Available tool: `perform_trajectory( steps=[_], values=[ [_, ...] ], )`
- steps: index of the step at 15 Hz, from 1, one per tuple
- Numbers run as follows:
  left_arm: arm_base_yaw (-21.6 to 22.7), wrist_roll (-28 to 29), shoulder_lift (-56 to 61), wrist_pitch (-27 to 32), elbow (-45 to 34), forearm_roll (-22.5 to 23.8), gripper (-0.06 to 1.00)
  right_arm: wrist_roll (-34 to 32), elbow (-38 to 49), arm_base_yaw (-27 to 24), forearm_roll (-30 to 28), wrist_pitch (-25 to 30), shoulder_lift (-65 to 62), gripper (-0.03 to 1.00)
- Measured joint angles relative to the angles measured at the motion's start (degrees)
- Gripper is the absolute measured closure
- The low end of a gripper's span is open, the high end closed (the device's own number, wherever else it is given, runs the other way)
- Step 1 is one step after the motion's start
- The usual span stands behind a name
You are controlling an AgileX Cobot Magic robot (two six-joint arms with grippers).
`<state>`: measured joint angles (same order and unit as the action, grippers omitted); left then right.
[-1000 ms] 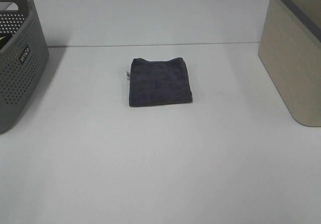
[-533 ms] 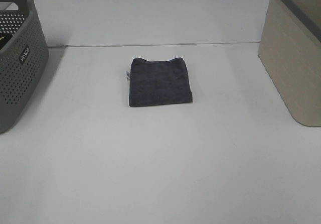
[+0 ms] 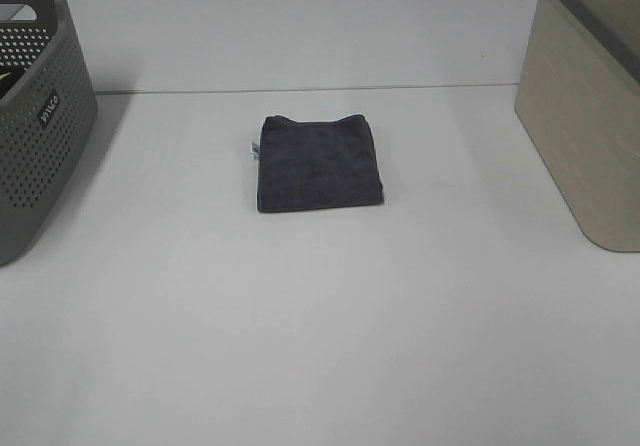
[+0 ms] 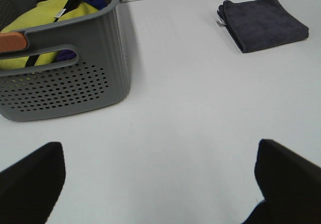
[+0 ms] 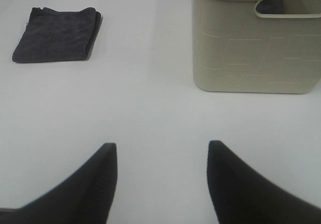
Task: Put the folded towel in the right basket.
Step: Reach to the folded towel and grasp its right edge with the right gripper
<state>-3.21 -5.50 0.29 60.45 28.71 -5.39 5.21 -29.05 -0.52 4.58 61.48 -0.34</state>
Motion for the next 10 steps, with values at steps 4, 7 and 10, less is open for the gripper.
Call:
perform_trajectory(
  steps=[4,7,10],
  values=[
    [0.0,0.0,0.0,0.0,0.0,0.0,-0.03,0.0,0.0,0.0,0.0,0.0,0.0,0.44],
    [0.0,0.0,0.0,0.0,0.0,0.0,-0.03,0.0,0.0,0.0,0.0,0.0,0.0,0.44],
    [0.0,0.0,0.0,0.0,0.0,0.0,-0.03,0.0,0.0,0.0,0.0,0.0,0.0,0.44]
  ],
)
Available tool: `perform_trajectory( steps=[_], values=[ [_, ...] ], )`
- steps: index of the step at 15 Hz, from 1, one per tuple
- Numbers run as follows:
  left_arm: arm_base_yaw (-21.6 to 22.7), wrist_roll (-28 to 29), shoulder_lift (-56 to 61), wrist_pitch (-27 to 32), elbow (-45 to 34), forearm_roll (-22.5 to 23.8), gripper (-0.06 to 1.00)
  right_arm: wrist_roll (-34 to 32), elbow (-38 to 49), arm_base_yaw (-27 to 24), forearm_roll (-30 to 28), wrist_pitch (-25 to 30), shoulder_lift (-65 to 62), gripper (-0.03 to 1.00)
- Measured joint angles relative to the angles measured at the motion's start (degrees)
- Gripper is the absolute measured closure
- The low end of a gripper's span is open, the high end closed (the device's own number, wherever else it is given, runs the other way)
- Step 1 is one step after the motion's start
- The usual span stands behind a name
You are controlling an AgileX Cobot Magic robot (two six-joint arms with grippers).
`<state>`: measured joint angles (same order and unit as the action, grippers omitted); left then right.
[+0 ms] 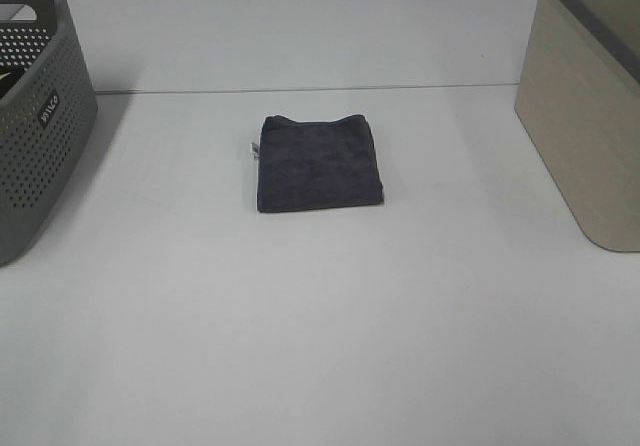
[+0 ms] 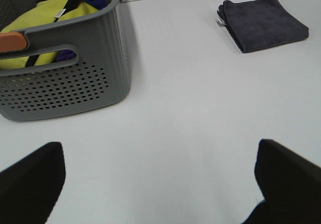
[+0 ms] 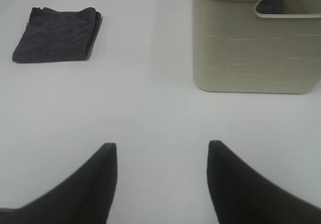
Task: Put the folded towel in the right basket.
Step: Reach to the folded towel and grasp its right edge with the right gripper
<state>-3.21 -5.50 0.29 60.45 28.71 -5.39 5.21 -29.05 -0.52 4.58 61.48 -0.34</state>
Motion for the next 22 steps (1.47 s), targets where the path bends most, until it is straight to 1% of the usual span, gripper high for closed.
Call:
perform_trajectory(
  steps=[17,20,22],
  values=[
    [0.0,0.0,0.0,0.0,0.0,0.0,-0.03,0.0,0.0,0.0,0.0,-0.1,0.0,0.44],
    [0.0,0.0,0.0,0.0,0.0,0.0,-0.03,0.0,-1.9,0.0,0.0,-3.9,1.4,0.44],
    [0.0,0.0,0.0,0.0,0.0,0.0,-0.03,0.0,-4.5,0.0,0.0,-9.3,6.7,0.44]
  ],
)
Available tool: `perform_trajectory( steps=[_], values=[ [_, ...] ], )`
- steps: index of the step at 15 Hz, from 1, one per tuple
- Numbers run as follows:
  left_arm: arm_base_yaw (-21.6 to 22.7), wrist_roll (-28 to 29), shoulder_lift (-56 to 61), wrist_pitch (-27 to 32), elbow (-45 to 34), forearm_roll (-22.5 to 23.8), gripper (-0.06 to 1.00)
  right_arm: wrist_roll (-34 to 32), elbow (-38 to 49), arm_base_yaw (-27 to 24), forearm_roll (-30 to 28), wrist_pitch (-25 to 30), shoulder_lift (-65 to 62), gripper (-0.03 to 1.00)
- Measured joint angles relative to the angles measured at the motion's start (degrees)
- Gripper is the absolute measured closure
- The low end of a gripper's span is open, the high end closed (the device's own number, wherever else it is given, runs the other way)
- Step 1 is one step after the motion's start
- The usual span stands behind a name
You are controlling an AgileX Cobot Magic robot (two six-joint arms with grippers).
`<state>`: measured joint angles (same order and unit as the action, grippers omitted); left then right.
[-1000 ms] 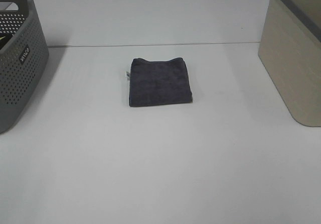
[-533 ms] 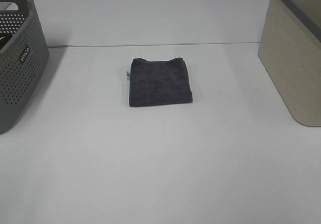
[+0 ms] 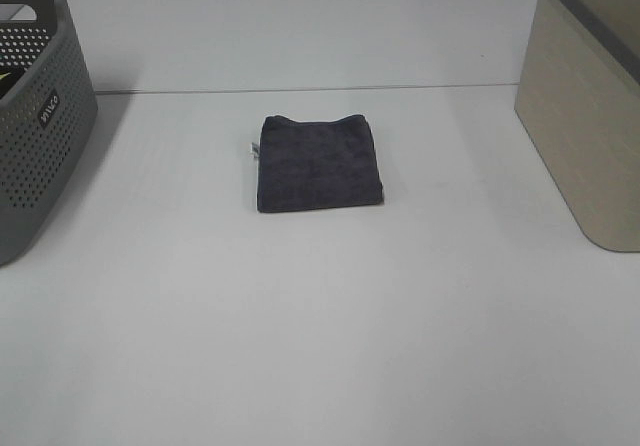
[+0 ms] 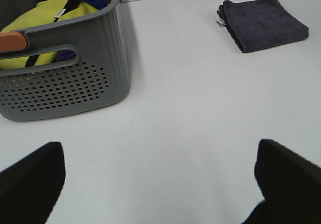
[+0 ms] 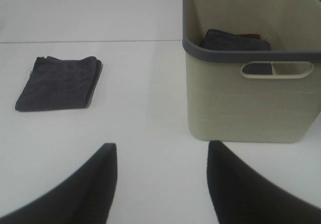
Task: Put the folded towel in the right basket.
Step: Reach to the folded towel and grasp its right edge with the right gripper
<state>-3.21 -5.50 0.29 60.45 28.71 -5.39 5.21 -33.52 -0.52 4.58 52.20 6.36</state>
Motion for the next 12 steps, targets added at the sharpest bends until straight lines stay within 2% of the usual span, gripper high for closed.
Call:
perform_trajectory(
  steps=[4,8,9,12],
  values=[
    [0.0,0.0,0.0,0.0,0.0,0.0,-0.03,0.5,-5.0,0.0,0.6,-7.7,17.3,0.44],
    [0.0,0.0,0.0,0.0,0.0,0.0,-0.03,1.0,-12.5,0.0,2.1,-8.8,35.5,0.36],
    [0.0,0.0,0.0,0.0,0.0,0.0,-0.03,2.1,-18.7,0.0,4.1,-9.0,44.6,0.34],
    [0.0,0.0,0.0,0.0,0.0,0.0,-0.03,6.7,-29.3,0.0,9.2,-7.8,59.2,0.34]
  ],
)
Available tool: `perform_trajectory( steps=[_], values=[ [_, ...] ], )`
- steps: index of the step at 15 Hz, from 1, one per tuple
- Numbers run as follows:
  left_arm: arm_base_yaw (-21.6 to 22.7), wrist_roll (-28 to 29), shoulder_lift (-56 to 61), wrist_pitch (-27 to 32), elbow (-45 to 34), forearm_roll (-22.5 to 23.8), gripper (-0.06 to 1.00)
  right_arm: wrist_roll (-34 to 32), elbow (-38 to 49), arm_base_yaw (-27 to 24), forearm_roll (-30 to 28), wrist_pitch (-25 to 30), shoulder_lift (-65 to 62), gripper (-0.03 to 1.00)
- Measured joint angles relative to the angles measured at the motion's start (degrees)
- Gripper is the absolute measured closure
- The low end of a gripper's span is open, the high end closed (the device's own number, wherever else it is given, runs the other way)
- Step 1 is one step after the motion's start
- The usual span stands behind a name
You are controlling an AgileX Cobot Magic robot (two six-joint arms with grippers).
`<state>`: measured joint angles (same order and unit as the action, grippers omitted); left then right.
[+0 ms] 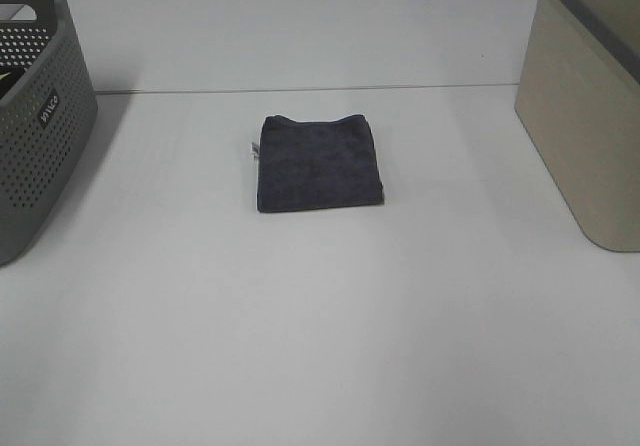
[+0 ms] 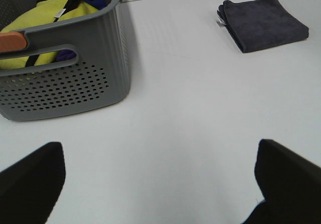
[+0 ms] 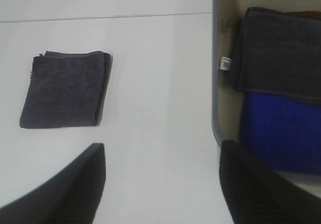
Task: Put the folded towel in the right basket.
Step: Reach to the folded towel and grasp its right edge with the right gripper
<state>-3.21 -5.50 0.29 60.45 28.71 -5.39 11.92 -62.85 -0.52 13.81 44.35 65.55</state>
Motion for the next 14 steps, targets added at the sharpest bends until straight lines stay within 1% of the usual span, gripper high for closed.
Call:
perform_trajectory(
  steps=[1,2,4,6,7,8,11,13,14],
  values=[
    [0.0,0.0,0.0,0.0,0.0,0.0,-0.03,1.4,-4.2,0.0,1.9,1.9,4.4,0.34],
    [0.0,0.0,0.0,0.0,0.0,0.0,-0.03,2.2,-6.2,0.0,2.9,2.8,6.7,0.34],
    [0.0,0.0,0.0,0.0,0.0,0.0,-0.03,3.7,-13.6,0.0,5.6,5.5,15.0,0.34],
    [0.0,0.0,0.0,0.0,0.0,0.0,-0.03,4.2,-20.1,0.2,7.2,7.6,22.5,0.34],
    [0.0,0.0,0.0,0.0,0.0,0.0,-0.03,4.4,-22.7,1.2,6.9,8.5,26.3,0.34],
    [0.0,0.0,0.0,0.0,0.0,0.0,-0.03,4.7,-27.0,6.0,4.2,9.3,32.8,0.34],
    [0.0,0.0,0.0,0.0,0.0,0.0,-0.03,4.8,-32.0,11.7,3.9,9.5,40.3,0.34],
    [0.0,0.0,0.0,0.0,0.0,0.0,-0.03,4.8,-36.0,13.1,4.9,10.5,46.1,0.34],
    [0.0,0.0,0.0,0.0,0.0,0.0,-0.03,4.8,-38.1,13.1,6.5,11.4,49.6,0.34]
  ],
)
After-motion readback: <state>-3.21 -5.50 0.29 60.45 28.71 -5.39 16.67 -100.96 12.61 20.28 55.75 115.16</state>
